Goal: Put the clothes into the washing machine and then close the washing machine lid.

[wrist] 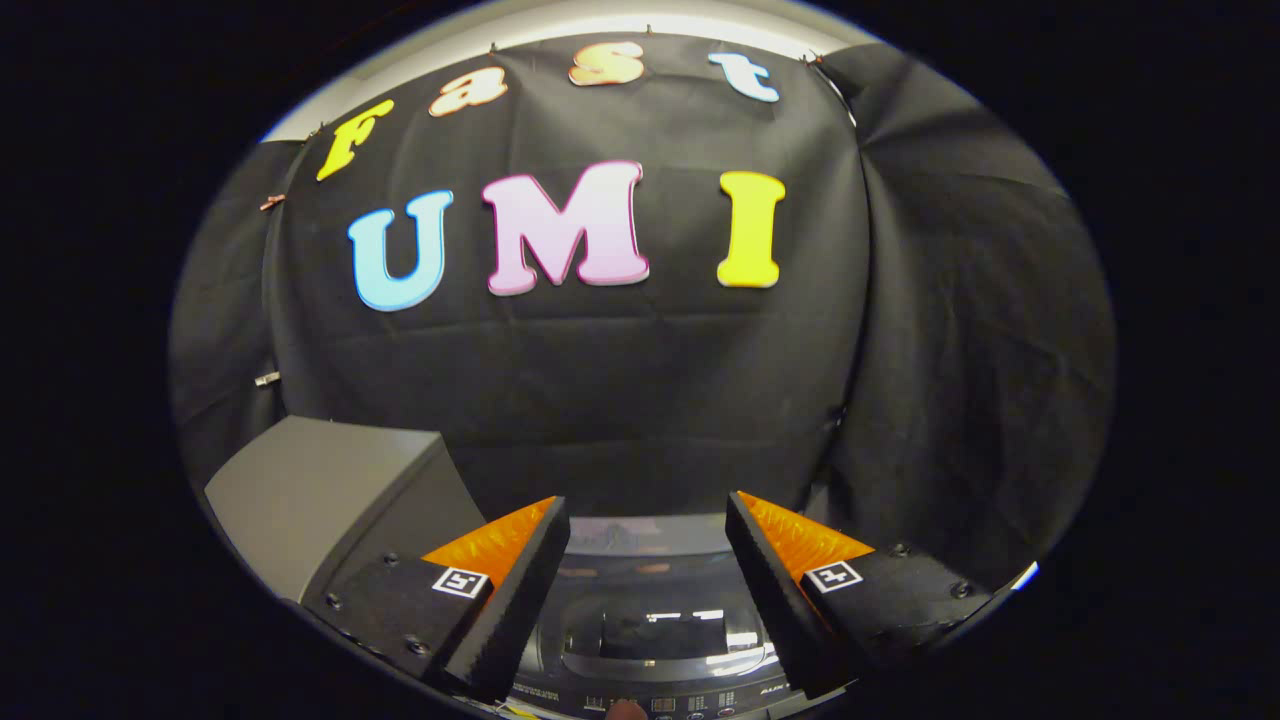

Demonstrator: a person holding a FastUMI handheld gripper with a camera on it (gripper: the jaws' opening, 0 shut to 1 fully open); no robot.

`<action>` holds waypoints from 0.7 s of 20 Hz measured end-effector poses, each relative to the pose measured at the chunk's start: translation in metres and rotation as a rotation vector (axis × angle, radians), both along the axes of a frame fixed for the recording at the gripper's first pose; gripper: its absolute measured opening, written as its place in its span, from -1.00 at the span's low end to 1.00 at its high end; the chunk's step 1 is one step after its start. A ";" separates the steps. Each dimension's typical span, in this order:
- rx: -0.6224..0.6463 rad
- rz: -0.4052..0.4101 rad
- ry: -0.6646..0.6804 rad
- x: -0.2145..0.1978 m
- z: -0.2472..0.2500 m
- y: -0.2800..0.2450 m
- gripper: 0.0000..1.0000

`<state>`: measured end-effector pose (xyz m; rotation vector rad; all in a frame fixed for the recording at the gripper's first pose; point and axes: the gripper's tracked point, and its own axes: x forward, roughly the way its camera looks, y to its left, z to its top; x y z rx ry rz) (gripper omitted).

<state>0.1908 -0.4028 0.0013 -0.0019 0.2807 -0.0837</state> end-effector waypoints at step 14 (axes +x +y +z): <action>-0.065 0.001 -0.197 -0.085 0.085 0.036 0.97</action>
